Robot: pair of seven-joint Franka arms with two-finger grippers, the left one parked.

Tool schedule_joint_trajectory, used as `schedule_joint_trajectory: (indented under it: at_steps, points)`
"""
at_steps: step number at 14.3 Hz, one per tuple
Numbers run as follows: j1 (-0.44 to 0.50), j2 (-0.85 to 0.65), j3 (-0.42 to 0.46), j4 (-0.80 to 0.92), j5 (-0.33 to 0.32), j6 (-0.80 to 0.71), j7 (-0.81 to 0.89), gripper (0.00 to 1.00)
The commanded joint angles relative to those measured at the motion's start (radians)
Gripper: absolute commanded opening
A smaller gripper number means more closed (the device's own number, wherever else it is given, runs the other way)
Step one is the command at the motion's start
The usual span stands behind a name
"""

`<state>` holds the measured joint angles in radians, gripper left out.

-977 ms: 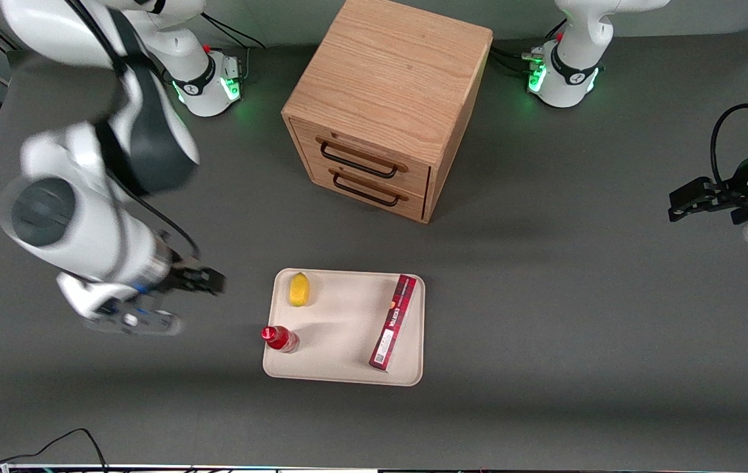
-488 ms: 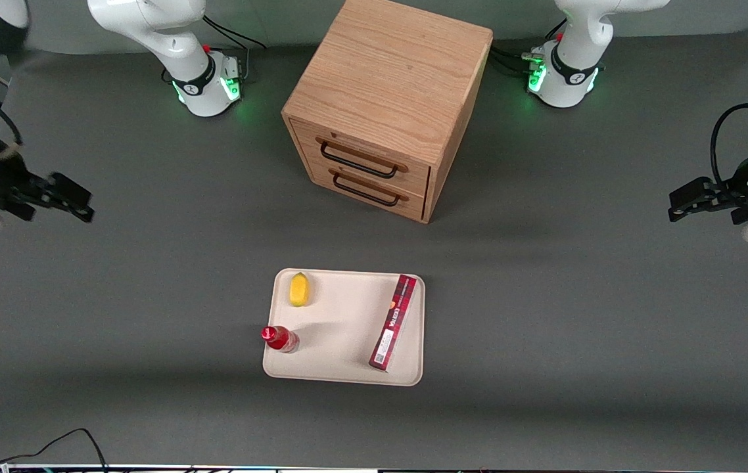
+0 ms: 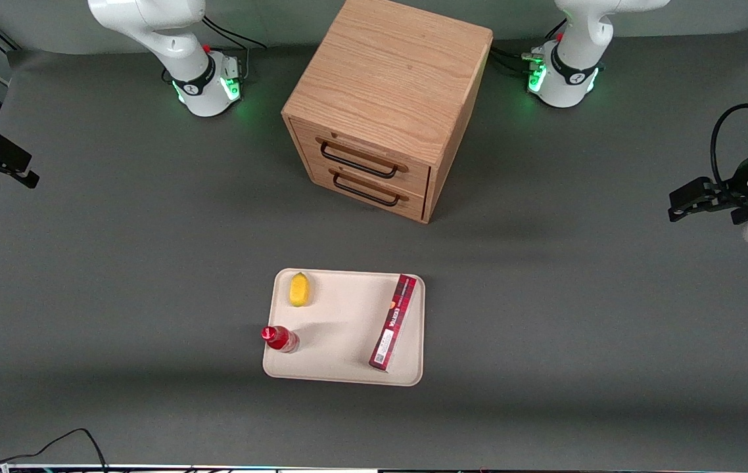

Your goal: Place coke bottle on tray

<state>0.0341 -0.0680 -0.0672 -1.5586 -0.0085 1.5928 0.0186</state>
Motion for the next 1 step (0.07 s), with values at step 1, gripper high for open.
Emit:
schedule_joint_trajectory:
  at_steps: [1]
  points:
    - [0.0, -0.001, -0.003, -0.009, 0.021, 0.018, -0.028, 1.0]
